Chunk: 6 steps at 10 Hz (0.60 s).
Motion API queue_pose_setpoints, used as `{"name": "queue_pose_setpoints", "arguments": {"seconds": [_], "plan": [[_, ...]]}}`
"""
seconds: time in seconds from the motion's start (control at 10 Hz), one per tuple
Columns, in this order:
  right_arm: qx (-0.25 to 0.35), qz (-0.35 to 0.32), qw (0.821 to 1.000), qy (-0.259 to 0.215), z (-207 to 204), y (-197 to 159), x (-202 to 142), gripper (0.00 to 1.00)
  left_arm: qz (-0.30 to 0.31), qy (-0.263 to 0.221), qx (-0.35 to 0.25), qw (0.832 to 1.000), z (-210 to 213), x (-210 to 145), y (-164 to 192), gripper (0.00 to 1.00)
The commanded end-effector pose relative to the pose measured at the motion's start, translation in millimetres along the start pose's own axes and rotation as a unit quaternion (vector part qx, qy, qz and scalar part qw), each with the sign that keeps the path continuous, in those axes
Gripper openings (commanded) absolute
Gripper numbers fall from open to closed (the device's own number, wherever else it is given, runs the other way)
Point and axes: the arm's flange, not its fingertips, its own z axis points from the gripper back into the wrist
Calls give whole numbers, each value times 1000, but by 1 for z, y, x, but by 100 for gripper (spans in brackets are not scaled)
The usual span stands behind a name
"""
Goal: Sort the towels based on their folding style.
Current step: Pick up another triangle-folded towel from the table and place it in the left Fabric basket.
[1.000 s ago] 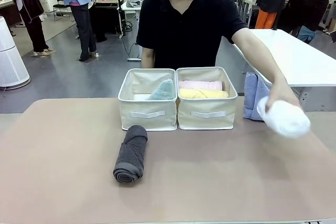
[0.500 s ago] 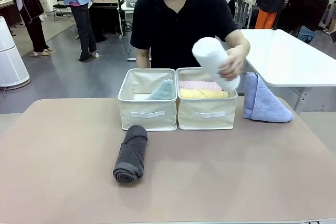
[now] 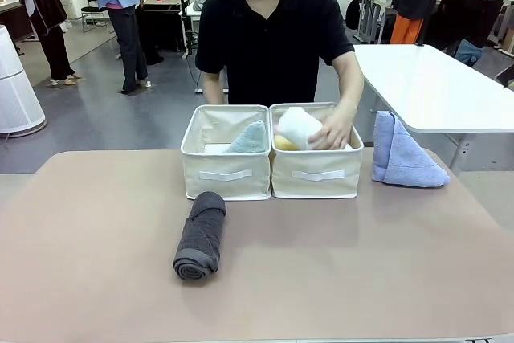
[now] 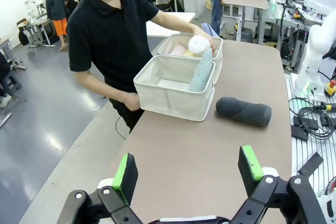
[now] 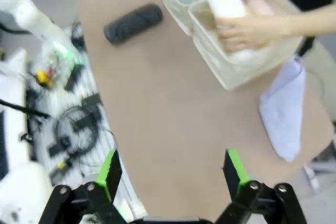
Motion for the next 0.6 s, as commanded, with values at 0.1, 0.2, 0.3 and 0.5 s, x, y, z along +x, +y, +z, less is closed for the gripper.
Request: {"name": "queue_pose_setpoints", "arguments": {"seconds": [0.1, 0.2, 0.3, 0.5], "plan": [[-36, 61, 983, 170, -42, -38, 19, 100, 3, -7, 3, 1000, -1, 2, -5, 100], [-31, 109, 976, 187, -58, -39, 14, 100, 3, -7, 3, 1000, -1, 2, -5, 100], [-14, 171, 970, 174, -72, -35, 8, 100, 3, -7, 3, 1000, -1, 2, -5, 100], [-19, 109, 976, 187, -65, -41, 25, 100, 3, -7, 3, 1000, -1, 2, -5, 100]]}}
